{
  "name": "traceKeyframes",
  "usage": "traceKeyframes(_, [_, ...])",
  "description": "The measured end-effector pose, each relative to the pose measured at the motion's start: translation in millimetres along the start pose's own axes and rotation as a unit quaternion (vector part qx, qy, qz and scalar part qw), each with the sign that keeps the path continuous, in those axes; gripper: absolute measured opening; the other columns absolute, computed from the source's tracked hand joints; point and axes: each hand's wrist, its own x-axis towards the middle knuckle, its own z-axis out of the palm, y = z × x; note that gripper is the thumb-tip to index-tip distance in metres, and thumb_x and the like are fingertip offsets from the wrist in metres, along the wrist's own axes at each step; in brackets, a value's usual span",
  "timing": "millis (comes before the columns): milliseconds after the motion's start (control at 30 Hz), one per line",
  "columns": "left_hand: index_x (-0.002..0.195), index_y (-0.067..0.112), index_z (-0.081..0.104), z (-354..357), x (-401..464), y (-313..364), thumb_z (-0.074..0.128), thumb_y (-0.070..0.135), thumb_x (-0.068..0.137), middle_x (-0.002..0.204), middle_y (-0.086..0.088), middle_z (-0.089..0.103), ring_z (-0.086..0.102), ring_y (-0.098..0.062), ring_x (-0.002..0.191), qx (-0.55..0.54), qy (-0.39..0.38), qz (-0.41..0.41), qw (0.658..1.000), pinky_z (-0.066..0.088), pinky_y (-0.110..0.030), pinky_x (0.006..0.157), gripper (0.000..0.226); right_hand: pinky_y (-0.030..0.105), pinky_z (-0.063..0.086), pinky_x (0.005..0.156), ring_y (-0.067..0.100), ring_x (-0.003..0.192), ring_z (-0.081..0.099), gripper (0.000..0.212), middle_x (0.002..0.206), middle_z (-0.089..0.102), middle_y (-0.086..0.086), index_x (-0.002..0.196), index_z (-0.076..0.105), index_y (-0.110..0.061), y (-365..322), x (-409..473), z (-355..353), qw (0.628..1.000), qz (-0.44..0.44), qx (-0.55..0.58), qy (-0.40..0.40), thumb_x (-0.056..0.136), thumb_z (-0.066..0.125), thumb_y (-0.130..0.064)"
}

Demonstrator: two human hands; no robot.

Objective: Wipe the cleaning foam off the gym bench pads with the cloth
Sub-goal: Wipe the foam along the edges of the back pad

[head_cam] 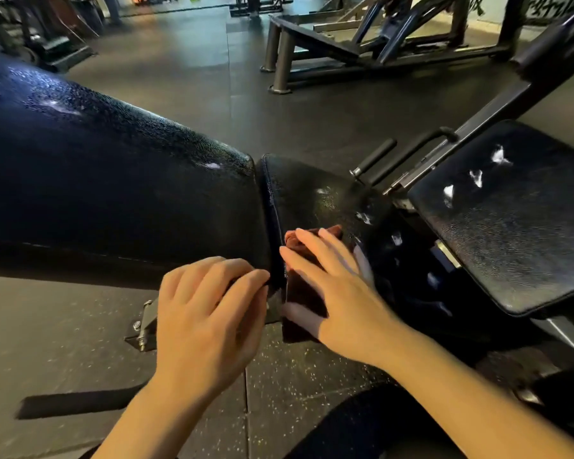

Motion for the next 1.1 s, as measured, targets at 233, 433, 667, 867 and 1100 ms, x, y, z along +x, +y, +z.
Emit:
traceKeyframes(233, [0.116, 0.017, 0.069, 48, 20, -27, 0.065, 0.027, 0.088, 0.099, -0.001, 0.072, 0.062, -0.020, 0.088, 0.149, 0.064, 0.182, 0.970, 0.036, -0.033, 0.062, 0.030, 0.035, -0.004, 0.120, 0.005, 0.146, -0.007, 0.062, 0.160, -0.007, -0.012, 0.151, -0.007, -0.035, 34, 73, 18, 0.996, 0.081, 0.013, -0.022, 0.098, 0.017, -0.057])
traceKeyframes(433, [0.111, 0.018, 0.067, 59, 14, -36, 0.072, 0.026, 0.081, 0.090, 0.002, 0.073, 0.057, -0.016, 0.088, 0.188, 0.110, 0.213, 0.952, 0.030, -0.029, 0.058, 0.031, 0.051, -0.004, 0.117, 0.008, 0.147, -0.002, 0.061, 0.160, 0.000, -0.013, 0.150, -0.011, -0.035, 89, 85, 19, 0.970, 0.238, 0.038, -0.023, 0.097, 0.014, -0.056])
traceKeyframes(667, [0.108, 0.014, 0.073, 61, 13, -33, 0.070, 0.025, 0.084, 0.092, -0.004, 0.074, 0.056, -0.020, 0.089, 0.181, 0.097, 0.202, 0.958, 0.034, -0.031, 0.058, 0.026, 0.043, 0.015, 0.118, 0.022, 0.146, 0.015, 0.067, 0.160, 0.014, 0.004, 0.153, 0.015, -0.020, 143, 38, 19, 0.929, 0.371, 0.011, -0.013, 0.095, 0.009, -0.054])
traceKeyframes(867, [0.111, 0.012, 0.070, 54, 19, -27, 0.063, 0.016, 0.088, 0.089, -0.005, 0.073, 0.052, -0.019, 0.083, 0.151, 0.093, 0.179, 0.968, 0.026, -0.032, 0.059, 0.024, 0.029, 0.012, 0.119, 0.011, 0.145, 0.016, 0.056, 0.158, 0.021, -0.003, 0.150, 0.026, -0.020, 54, 39, 19, 0.986, 0.111, 0.113, 0.041, 0.101, 0.022, -0.046])
traceKeyframes(1100, [0.110, 0.011, 0.061, 59, 20, 24, 0.051, 0.019, 0.093, 0.100, -0.013, 0.067, 0.059, -0.029, 0.092, -0.049, 0.008, 0.097, 0.994, 0.041, -0.039, 0.072, 0.022, 0.026, -0.003, 0.119, 0.003, 0.146, 0.005, 0.074, 0.159, 0.012, -0.010, 0.152, 0.015, -0.027, 50, 22, 18, 0.999, 0.011, 0.045, 0.018, 0.086, 0.001, -0.057])
